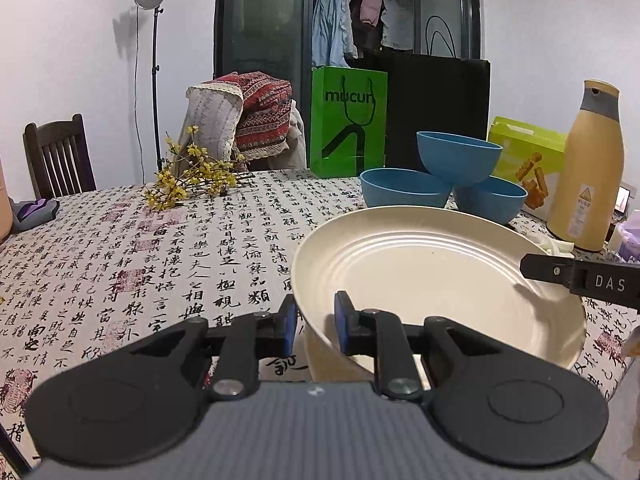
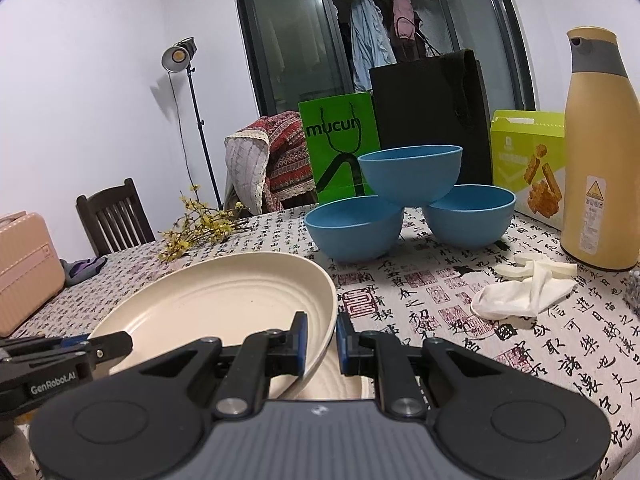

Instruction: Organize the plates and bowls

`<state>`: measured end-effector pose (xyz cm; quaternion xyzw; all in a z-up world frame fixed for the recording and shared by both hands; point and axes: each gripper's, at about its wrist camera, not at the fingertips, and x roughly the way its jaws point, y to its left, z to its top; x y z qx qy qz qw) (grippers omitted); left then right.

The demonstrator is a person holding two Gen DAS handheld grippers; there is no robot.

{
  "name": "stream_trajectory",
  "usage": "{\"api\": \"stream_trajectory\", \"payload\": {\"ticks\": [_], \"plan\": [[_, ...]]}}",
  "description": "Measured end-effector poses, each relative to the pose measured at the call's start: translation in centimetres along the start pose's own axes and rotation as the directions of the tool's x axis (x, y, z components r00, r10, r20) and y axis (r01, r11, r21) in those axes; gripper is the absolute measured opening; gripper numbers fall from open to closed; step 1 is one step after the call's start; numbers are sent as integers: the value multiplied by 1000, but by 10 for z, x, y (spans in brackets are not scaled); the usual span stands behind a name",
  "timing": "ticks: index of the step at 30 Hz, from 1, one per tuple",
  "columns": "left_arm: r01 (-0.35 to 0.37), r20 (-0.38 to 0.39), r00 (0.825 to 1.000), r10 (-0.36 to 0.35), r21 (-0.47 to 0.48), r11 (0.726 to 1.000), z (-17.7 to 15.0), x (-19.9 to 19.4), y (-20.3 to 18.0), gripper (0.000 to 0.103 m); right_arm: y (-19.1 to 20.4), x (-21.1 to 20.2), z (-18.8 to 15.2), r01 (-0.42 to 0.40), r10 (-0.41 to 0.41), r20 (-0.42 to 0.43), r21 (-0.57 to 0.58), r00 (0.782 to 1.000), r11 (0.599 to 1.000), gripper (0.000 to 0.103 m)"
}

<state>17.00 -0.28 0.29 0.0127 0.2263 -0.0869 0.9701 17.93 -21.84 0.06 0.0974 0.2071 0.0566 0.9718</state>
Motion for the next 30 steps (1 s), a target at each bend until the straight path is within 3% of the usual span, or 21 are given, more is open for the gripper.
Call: {"api": "stream_trajectory", "payload": {"ticks": [30], "plan": [[-11, -12, 1000, 12, 73, 997, -21, 12, -13, 21, -4, 8, -28, 53, -54, -10, -38, 999, 998, 15]]}}
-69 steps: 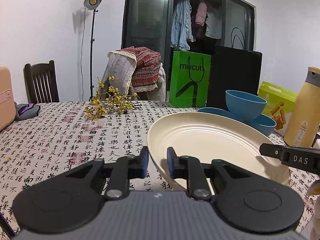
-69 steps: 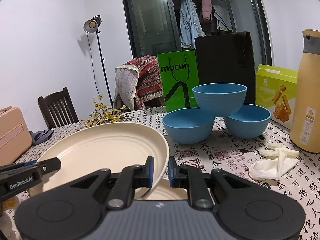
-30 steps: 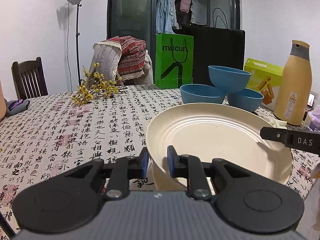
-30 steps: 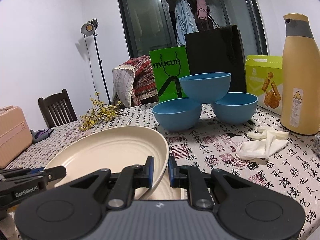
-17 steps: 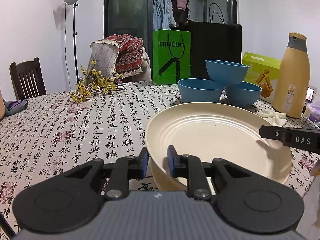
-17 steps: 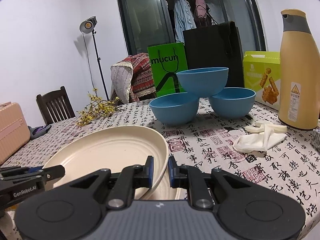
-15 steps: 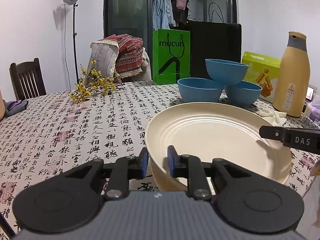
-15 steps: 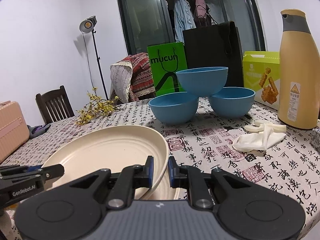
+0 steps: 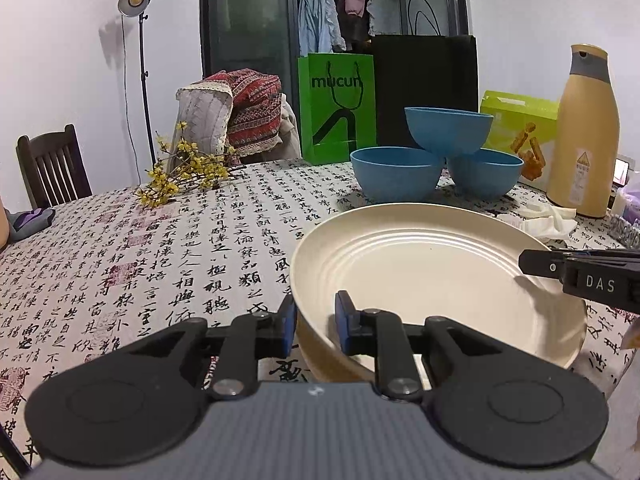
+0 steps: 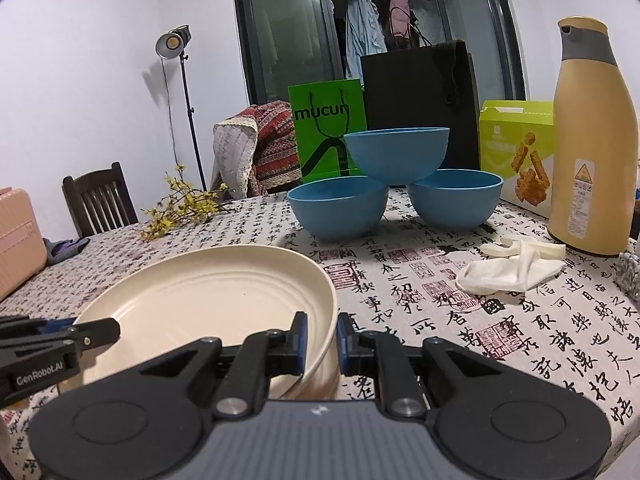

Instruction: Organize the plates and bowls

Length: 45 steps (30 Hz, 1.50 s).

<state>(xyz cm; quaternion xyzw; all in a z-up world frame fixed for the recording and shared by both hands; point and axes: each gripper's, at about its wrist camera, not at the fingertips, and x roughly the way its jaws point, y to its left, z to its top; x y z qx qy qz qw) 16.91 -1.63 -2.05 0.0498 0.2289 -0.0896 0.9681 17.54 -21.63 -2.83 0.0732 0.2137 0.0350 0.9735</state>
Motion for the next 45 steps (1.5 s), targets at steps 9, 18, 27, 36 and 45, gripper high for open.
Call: {"api": "stream_trajectory", "payload": {"ticks": [9, 18, 27, 36, 45], "plan": [[-18, 12, 1000, 18, 47, 999, -4, 3, -7, 21, -1, 4, -6, 18, -18, 2, -26, 1000, 1000, 15], [-57, 33, 998, 54, 121, 991, -8, 5, -19, 21, -1, 8, -12, 35, -35, 9, -57, 999, 998, 15], [-112, 60, 993, 102, 191, 975, -14, 3, -29, 22, 1, 10, -15, 38, -37, 5, -86, 999, 996, 15], [-123, 49, 992, 115, 200, 972, -19, 4, -30, 23, 2, 11, -16, 30, -30, 1, -98, 1000, 995, 15], [-102, 97, 992, 86, 180, 978, -17, -6, -29, 51, 2, 10, -14, 22, -21, 13, -84, 1000, 996, 17]]}}
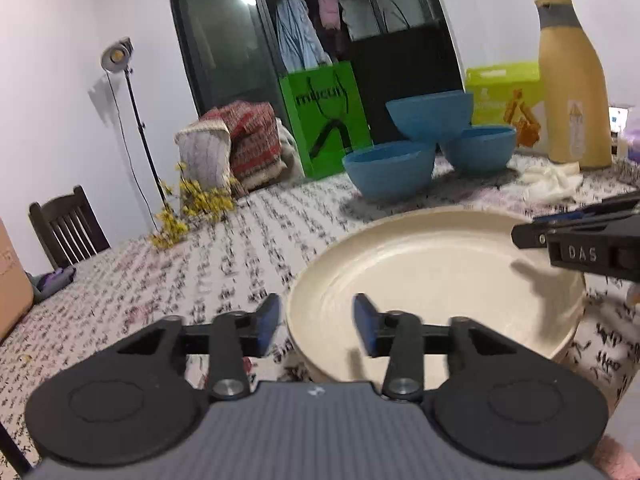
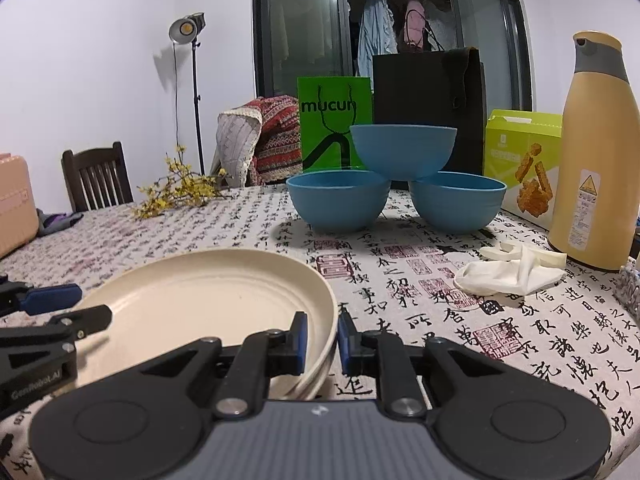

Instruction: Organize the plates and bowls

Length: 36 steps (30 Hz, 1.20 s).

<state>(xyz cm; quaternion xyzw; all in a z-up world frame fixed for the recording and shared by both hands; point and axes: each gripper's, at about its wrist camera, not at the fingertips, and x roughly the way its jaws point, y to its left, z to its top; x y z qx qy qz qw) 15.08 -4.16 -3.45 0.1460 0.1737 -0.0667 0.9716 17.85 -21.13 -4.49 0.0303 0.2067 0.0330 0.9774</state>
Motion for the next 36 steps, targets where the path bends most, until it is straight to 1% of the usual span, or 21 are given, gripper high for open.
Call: {"api": "stream_trajectory", "payload": {"ticks": [1, 2, 3, 5, 6, 7, 8, 9, 10, 12, 14, 16, 19, 25, 32, 36], "plan": [[-3, 13, 1000, 3, -7, 1000, 1, -2, 1, 58, 0, -1, 1, 0, 0, 4, 1, 1000, 1000, 18], [-4, 24, 1000, 4, -18, 1000, 2, -3, 3, 63, -1, -1, 2, -3, 3, 7, 3, 1000, 1000, 19], [-5, 30, 1000, 6, -33, 999, 4, -4, 6, 66, -2, -1, 3, -10, 10, 10, 8, 1000, 1000, 24], [-5, 34, 999, 7, -70, 998, 5, -6, 12, 81, -4, -3, 5, -17, 17, 18, 20, 1000, 1000, 35], [-4, 37, 999, 8, -94, 996, 6, -6, 17, 84, -6, -4, 7, -20, 19, 25, 27, 1000, 999, 48], [-4, 40, 999, 9, -115, 993, 6, -6, 20, 90, -7, -5, 7, -24, 23, 31, 31, 999, 999, 61], [-4, 43, 999, 10, -136, 991, 7, -6, 25, 99, -9, -6, 8, -29, 28, 36, 35, 999, 999, 66], [-5, 47, 999, 12, -156, 988, 7, -6, 30, 102, -11, -6, 9, -33, 31, 44, 39, 999, 999, 75], [-9, 49, 999, 18, -171, 985, 7, -6, 33, 103, -12, -6, 10, -35, 33, 51, 42, 998, 999, 82], [-19, 46, 999, 28, -191, 981, 7, -4, 41, 103, -16, -6, 12, -43, 40, 60, 47, 997, 998, 90], [-30, 39, 998, 39, -220, 975, 7, -1, 49, 103, -21, -5, 15, -54, 50, 70, 58, 996, 997, 92], [-41, 29, 998, 49, -250, 967, 7, 3, 59, 103, -24, -4, 18, -45, 39, 89, 68, 995, 997, 103], [-59, 19, 998, 68, -283, 957, 6, 7, 71, 103, -29, -2, 22, -32, 22, 123, 77, 992, 997, 103], [-74, 0, 997, 78, -328, 942, 4, 16, 87, 103, -43, 14, 30, -20, 3, 133, 127, 991, 992, 103], [-49, -23, 999, 44, -393, 918, -4, 29, 100, 103, -54, 34, 26, -26, 6, 114, 175, 993, 984, 103], [-38, -28, 999, 29, -428, 903, -9, 34, 105, 103, -58, 41, 22, -46, 26, 102, 193, 994, 980, 103]]}}
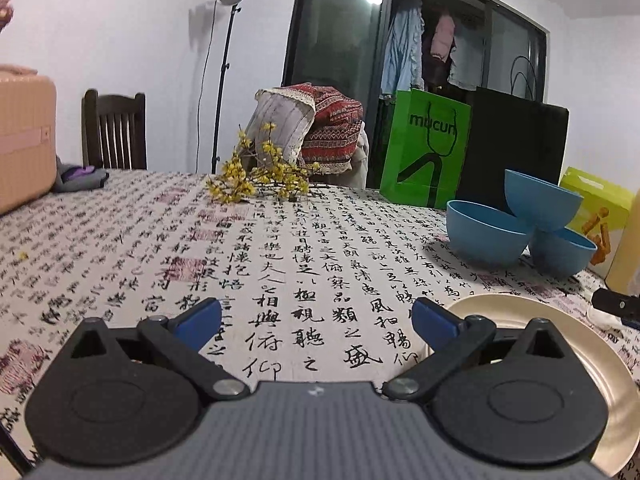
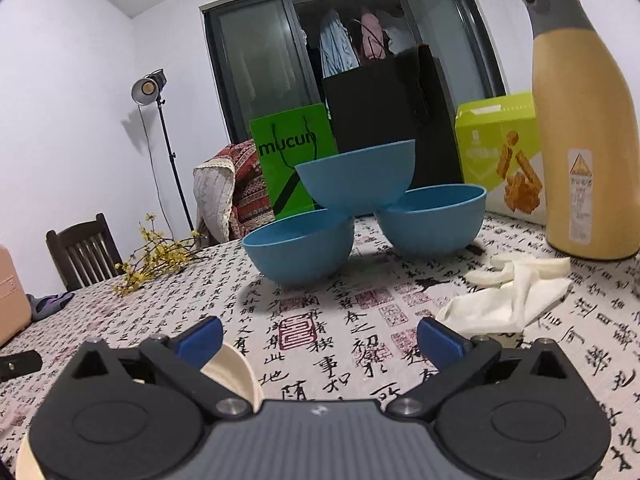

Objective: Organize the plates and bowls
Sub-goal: 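Open both grippers to release the cream plate and pull back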

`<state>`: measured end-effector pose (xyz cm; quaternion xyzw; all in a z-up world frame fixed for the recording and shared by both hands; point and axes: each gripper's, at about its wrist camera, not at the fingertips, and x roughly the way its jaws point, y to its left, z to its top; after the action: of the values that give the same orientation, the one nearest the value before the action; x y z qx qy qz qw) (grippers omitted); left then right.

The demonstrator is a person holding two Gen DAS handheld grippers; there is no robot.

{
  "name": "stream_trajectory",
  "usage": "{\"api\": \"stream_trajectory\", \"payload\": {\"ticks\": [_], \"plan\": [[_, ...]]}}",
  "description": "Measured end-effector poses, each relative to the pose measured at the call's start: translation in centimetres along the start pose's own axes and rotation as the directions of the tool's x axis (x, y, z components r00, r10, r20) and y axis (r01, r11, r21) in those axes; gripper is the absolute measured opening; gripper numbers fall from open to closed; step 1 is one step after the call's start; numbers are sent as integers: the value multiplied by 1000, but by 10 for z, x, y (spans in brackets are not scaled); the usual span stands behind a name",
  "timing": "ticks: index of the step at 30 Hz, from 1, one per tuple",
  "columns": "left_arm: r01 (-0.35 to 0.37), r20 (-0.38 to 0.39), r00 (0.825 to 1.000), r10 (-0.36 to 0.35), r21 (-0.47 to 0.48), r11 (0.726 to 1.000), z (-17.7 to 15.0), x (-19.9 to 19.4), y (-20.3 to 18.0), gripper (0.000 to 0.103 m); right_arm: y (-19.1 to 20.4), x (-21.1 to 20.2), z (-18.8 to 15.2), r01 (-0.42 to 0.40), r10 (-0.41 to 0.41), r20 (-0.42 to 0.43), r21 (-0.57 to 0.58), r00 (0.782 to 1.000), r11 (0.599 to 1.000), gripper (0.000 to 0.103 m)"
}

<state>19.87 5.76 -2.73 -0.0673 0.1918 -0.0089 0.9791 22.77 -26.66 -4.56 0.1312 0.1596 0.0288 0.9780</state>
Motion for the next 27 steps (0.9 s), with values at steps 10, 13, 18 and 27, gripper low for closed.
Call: {"api": "stream_trajectory", "payload": {"ticks": [10, 13, 18, 27], "plan": [[-1, 26, 1000, 3, -67, 998, 0, -3, 9, 103, -14, -1, -2, -25, 24, 11, 99, 1000, 995, 103], [5, 17, 1000, -4, -59, 998, 0, -2, 8, 103, -14, 1, -1, -30, 30, 3, 95, 1000, 995, 103], [6, 14, 1000, -5, -58, 998, 0, -1, 9, 103, -15, 0, -2, -33, 32, 7, 103, 999, 994, 103], [-2, 7, 1000, 2, -57, 998, 0, 1, 8, 103, -8, -4, -2, 7, -10, 34, 67, 999, 998, 103]]}}
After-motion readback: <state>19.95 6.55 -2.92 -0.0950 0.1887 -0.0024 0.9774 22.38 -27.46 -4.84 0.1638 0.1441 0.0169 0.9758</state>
